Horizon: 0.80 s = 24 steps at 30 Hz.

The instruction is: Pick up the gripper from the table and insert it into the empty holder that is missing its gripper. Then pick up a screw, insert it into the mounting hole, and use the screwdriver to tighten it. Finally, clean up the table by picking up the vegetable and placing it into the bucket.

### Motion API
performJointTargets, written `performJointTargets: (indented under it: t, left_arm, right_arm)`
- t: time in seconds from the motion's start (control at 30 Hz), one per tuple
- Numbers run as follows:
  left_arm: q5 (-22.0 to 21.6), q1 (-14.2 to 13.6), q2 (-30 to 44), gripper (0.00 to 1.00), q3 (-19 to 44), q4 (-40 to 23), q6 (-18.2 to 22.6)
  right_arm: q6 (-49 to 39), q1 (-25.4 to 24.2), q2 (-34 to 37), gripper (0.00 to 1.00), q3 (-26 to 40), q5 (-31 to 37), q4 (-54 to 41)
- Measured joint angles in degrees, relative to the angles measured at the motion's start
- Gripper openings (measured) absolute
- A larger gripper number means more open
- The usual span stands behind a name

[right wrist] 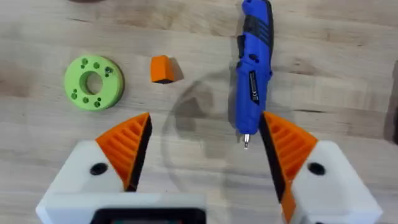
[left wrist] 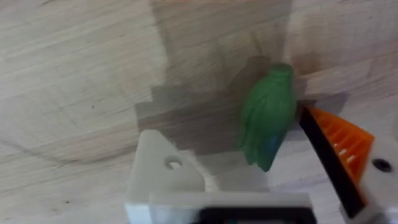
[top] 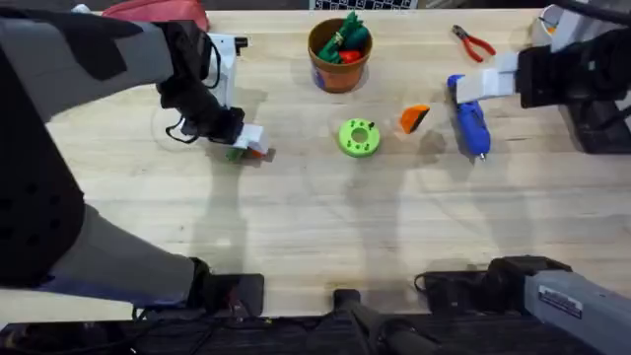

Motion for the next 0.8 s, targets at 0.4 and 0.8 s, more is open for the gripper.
performJointTargets:
  t: [0.4,0.8]
  left_arm:
    - [3.25,-0.85,-0.65,0.015,0.03,0.39,0.02]
    - [0.91,-0.48,-6.88,0.015,0.24,0.74,-0.02]
  right_arm:
    - [0.00,0.00,0.00,0.994,0.00,0.00,0.00]
    - [0.00,0.00,0.00,0.993,0.00,0.00,0.00]
